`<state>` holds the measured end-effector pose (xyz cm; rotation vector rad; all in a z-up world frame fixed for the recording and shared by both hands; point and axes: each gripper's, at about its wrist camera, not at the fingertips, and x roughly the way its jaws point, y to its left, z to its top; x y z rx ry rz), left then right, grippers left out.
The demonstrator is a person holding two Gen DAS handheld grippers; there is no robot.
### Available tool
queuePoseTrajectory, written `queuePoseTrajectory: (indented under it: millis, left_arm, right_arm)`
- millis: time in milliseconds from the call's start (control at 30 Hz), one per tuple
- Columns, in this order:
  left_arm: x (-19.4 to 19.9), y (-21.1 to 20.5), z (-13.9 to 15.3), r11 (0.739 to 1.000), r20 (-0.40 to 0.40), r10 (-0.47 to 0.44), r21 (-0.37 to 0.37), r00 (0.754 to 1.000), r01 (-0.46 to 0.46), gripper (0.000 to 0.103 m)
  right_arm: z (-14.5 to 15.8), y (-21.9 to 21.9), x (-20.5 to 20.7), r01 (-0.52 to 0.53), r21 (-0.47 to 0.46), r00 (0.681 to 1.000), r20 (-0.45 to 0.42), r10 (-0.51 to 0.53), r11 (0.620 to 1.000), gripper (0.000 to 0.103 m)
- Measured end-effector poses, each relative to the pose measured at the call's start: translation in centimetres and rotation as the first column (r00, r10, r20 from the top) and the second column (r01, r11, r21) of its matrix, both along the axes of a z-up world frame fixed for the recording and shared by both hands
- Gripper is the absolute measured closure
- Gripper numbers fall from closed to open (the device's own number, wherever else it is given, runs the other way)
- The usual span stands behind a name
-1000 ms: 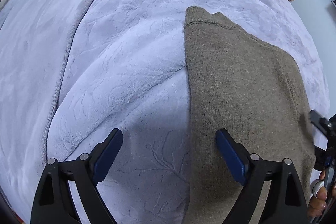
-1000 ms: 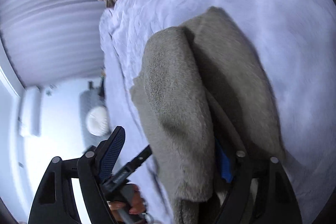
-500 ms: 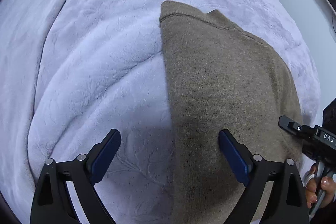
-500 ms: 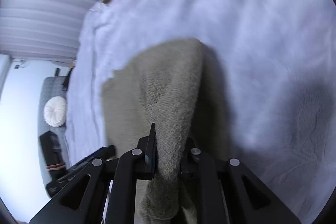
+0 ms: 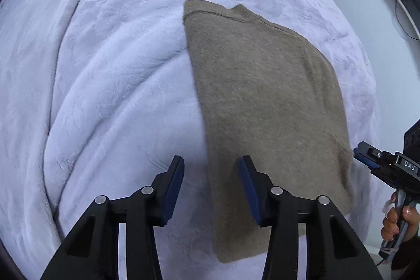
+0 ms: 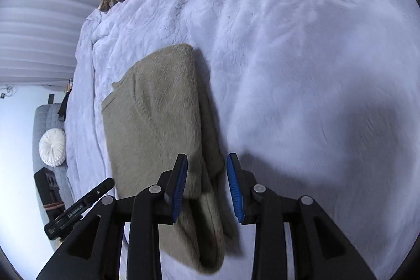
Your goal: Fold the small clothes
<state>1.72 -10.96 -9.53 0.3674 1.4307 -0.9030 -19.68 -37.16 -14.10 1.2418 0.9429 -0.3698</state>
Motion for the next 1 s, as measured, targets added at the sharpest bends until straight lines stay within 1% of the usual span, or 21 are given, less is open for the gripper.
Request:
queuePoseTrajectory:
  millis: [67, 100, 133, 200, 267, 333, 400, 433, 467, 533, 600, 633, 667, 700, 733, 767, 833, 867, 967, 1000]
  left_arm:
    - [-1.6, 0.3, 0.3, 0.999, -0.026, -0.031, -0.030, 0.999, 0.030, 0.057]
    - [-2.4, 0.4, 0.2, 0.999, -0.028, -0.046, -0.025, 0.999, 0.045, 0.057]
    - [-3.0, 0.3, -0.1, 0.999, -0.026, -0.053, -0.009, 0.998, 0.052, 0.057]
    - [-4.2, 0.3, -1.6, 0.997, -0.032, -0.051, 0.053, 0.998, 0.053, 0.057]
    - [-4.8, 1.3, -3.0, 0.996, -0.043, -0.033, 0.086, 0.999, 0.037, 0.056]
    - [-4.7, 1.7, -3.9, 0.996, -0.059, -0.001, 0.094, 0.998, 0.007, 0.053]
    - [-4.6, 2.3, -4.0, 0.996, -0.071, 0.021, 0.083, 0.997, -0.015, 0.051]
    - [-4.6, 2.5, -4.0, 0.996, -0.064, 0.023, 0.090, 0.998, -0.018, 0.045]
    - [-4.5, 2.6, -4.0, 0.995, -0.053, 0.026, 0.100, 0.998, -0.021, 0.043]
    - [-4.4, 2.9, -4.0, 0.994, -0.057, 0.032, 0.104, 0.998, -0.026, 0.042]
    - [-4.4, 2.9, -4.0, 0.993, -0.057, 0.042, 0.116, 0.997, -0.035, 0.040]
    - [-4.4, 3.0, -3.9, 0.992, -0.051, 0.045, 0.124, 0.998, -0.039, 0.038]
    - [-4.5, 2.8, -3.9, 0.990, -0.042, 0.048, 0.132, 0.998, -0.042, 0.038]
    - [-4.6, 2.7, -3.9, 0.990, -0.036, 0.050, 0.136, 0.998, -0.044, 0.037]
    - [-4.7, 2.6, -3.9, 0.988, -0.033, 0.053, 0.144, 0.998, -0.048, 0.035]
    - [-5.2, 1.9, -4.1, 0.986, -0.027, 0.059, 0.156, 0.998, -0.054, 0.033]
    - [-5.3, 2.0, -4.1, 0.984, -0.024, 0.073, 0.167, 0.997, -0.068, 0.032]
    - [-5.3, 2.0, -4.1, 0.982, -0.022, 0.082, 0.174, 0.996, -0.077, 0.032]
    - [-5.8, 2.3, -3.6, 0.974, -0.008, 0.106, 0.200, 0.994, -0.103, 0.032]
    - [-6.7, 1.9, -3.4, 0.972, 0.001, 0.109, 0.208, 0.994, -0.107, 0.032]
  right_arm:
    - [1.1, 1.0, -0.7, -0.021, -0.012, 0.999, 0.026, 0.021, 1.000, 0.075]
    - [1.6, 1.6, -0.8, -0.036, -0.018, 0.998, 0.044, 0.037, 0.999, 0.076]
    - [2.0, 2.0, -0.5, -0.053, -0.023, 0.997, 0.059, 0.054, 0.998, 0.076]
    - [2.8, 3.3, -0.2, -0.092, -0.031, 0.992, 0.079, 0.095, 0.995, 0.076]
    - [3.1, 4.6, 0.5, -0.143, -0.034, 0.986, 0.079, 0.145, 0.989, 0.076]
    - [3.0, 5.5, 1.2, -0.180, -0.052, 0.982, 0.047, 0.183, 0.982, 0.076]
    - [2.6, 6.0, 1.5, -0.204, -0.059, 0.979, 0.013, 0.205, 0.977, 0.076]
    - [2.5, 6.1, 1.4, -0.209, -0.059, 0.978, 0.011, 0.210, 0.976, 0.076]
    - [2.5, 6.2, 1.4, -0.215, -0.058, 0.976, 0.009, 0.216, 0.975, 0.076]
    - [1.9, 6.5, 1.4, -0.234, -0.060, 0.972, -0.017, 0.234, 0.970, 0.076]
    - [0.8, 6.6, 1.4, -0.270, -0.070, 0.961, -0.084, 0.264, 0.960, 0.078]
    - [0.1, 6.6, 1.2, -0.283, -0.072, 0.955, -0.120, 0.273, 0.957, 0.083]
    - [-0.6, 6.5, 1.1, -0.289, -0.068, 0.950, -0.144, 0.277, 0.955, 0.085]
    - [-1.1, 6.3, 0.8, -0.286, -0.061, 0.948, -0.164, 0.273, 0.956, 0.085]
    - [-1.6, 6.0, 0.4, -0.278, -0.064, 0.944, -0.203, 0.260, 0.959, 0.080]
    - [-1.9, 5.6, -0.1, -0.260, -0.048, 0.946, -0.214, 0.245, 0.964, 0.079]
    - [-2.2, 4.9, -1.2, -0.207, 0.003, 0.961, -0.187, 0.203, 0.978, 0.079]
    - [-2.0, 4.7, -1.4, -0.196, 0.011, 0.964, -0.180, 0.195, 0.980, 0.078]
    - [-0.5, 4.5, -1.4, -0.215, -0.032, 0.965, -0.163, 0.207, 0.976, 0.076]
    - [0.0, 4.5, -1.2, -0.224, -0.041, 0.965, -0.146, 0.216, 0.974, 0.076]
